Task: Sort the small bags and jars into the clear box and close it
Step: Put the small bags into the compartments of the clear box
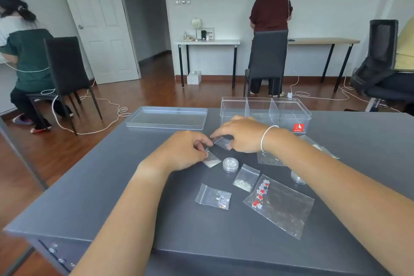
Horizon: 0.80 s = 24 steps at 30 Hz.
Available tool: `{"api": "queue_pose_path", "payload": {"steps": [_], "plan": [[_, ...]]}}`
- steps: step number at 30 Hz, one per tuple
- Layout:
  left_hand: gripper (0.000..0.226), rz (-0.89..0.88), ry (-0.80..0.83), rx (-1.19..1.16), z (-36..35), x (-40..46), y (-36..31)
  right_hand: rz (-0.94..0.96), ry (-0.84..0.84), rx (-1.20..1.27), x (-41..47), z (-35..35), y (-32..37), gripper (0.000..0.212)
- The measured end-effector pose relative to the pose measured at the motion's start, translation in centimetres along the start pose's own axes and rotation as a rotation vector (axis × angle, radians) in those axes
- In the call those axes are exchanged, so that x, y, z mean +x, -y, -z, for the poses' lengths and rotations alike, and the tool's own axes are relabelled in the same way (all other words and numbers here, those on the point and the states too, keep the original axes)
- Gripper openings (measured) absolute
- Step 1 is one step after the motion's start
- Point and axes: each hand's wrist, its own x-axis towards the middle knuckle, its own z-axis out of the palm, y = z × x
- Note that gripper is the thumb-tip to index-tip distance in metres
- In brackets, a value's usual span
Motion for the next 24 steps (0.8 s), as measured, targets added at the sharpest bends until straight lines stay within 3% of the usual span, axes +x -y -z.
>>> {"api": "queue_pose_path", "payload": {"steps": [7,18,24], "plan": [[0.03,0.022,-0.058,-0.004,-0.1,0.1,-0.1,-0.017,0.071,0.023,0.1,0.3,-0.2,0.047],[0.024,-0.014,-0.326,-0.168,0.9,0.3,-0.7,-0.07,-0.308,0.37,-2.1,1.1,-1.1,0.02],[0.029,-0.129,-0.467,-0.285,2.7,2.5,-3.8,-0.137,-0.754,0.592,-3.3,3.5,-3.8,0.017]]}}
